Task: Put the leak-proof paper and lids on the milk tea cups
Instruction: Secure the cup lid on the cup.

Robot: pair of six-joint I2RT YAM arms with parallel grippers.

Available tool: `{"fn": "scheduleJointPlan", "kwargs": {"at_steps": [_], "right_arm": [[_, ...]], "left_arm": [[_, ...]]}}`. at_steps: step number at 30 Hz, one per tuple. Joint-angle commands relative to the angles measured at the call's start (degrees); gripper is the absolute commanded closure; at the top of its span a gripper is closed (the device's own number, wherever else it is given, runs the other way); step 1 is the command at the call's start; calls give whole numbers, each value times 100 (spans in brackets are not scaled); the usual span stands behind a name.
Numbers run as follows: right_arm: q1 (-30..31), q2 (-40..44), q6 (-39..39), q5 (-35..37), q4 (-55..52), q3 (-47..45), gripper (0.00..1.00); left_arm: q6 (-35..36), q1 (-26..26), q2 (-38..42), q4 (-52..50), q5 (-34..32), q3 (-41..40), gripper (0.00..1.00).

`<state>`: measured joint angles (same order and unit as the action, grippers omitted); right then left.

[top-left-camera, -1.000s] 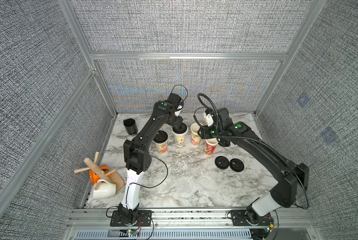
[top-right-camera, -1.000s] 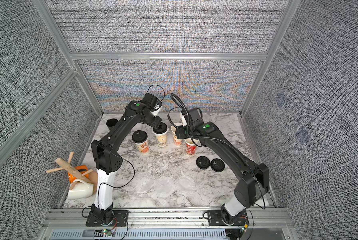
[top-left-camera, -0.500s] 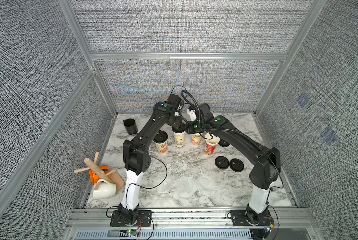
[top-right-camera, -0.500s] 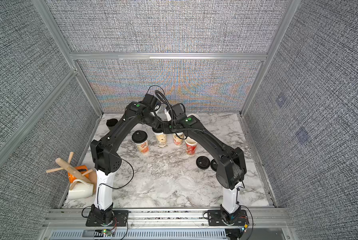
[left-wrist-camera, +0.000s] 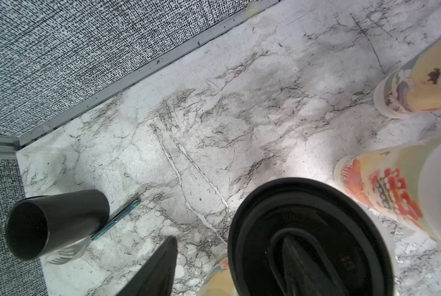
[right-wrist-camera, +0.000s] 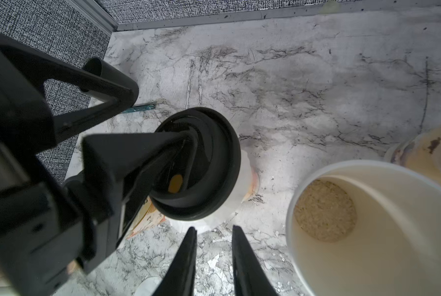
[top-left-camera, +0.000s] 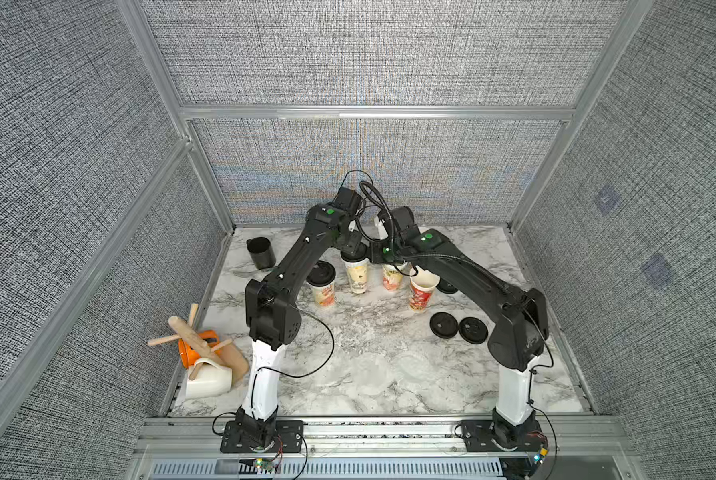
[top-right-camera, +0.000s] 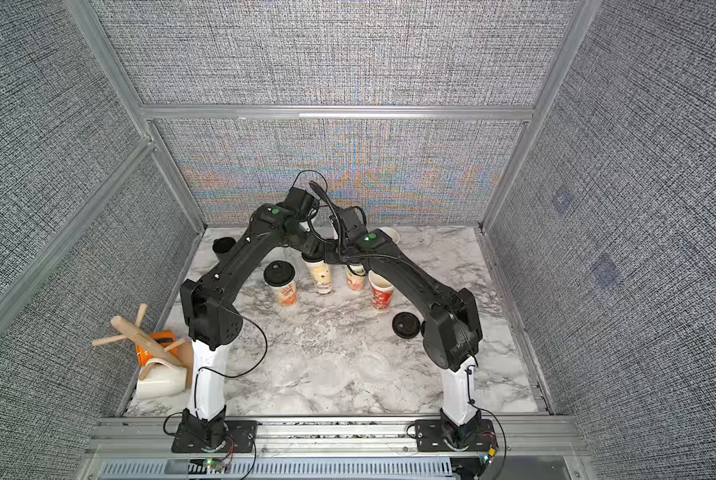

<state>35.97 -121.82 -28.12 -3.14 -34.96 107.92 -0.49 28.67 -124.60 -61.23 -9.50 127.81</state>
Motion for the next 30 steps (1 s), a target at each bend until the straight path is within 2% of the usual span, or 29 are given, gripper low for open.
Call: {"fn": "scheduleJointPlan", "kwargs": {"at_steps": [1,16,30], "right_arm": [[-11,-64,-129,153,174,102,73],[-63,-139,-190,191,203,-61,76],[-64,225,-279,180,415,-431,77]], "left_arm": [[124,2,-105,-1233,-52,-150,33],[85,92,-18,-1268,304,-274,33],[76,96,-17,-1314,233,-336,33]]}}
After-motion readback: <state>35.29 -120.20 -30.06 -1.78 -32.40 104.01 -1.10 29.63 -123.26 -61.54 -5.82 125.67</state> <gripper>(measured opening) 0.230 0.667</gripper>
